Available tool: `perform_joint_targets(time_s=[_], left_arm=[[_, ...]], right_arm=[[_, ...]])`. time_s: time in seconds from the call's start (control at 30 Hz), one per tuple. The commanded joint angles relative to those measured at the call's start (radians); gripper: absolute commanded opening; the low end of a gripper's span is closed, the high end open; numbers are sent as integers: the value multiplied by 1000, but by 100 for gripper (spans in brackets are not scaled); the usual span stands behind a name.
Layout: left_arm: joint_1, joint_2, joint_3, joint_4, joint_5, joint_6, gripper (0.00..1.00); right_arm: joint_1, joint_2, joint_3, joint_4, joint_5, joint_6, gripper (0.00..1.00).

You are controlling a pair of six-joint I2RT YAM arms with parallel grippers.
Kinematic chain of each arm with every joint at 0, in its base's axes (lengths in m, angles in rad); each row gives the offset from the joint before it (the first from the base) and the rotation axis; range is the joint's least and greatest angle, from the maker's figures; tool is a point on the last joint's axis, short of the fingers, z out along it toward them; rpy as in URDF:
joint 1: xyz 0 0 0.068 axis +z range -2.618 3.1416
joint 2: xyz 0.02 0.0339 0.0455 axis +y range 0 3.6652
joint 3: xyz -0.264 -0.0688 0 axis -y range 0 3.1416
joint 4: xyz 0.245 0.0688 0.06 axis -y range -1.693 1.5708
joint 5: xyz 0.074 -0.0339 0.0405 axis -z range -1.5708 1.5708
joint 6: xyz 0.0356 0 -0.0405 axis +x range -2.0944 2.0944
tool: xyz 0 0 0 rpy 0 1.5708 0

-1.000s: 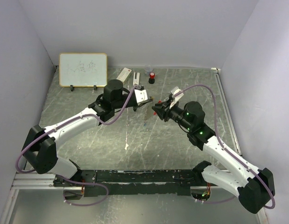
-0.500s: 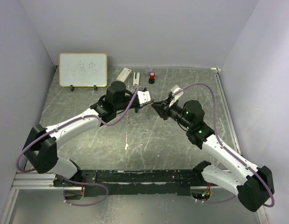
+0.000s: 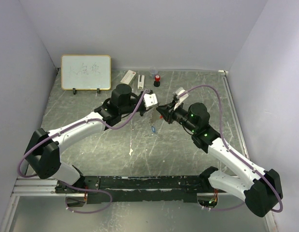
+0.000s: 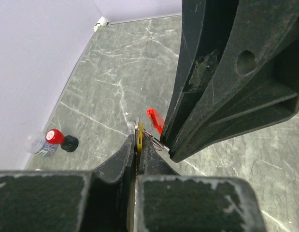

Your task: Put the keys on the keyring

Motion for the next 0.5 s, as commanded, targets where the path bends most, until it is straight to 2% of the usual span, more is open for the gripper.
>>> perform_joint_targets(time_s=[0.0, 0.27, 0.47], left_arm=[[-19, 3, 52, 23, 0, 1, 7], [-25, 4, 61, 19, -7, 4, 7], [-31, 7, 64, 13, -13, 6, 7]], right_arm=[[2, -5, 27, 29, 7, 19, 15], [3, 3, 12, 65, 20, 43, 13], [2, 27, 20, 81, 30, 53, 7]])
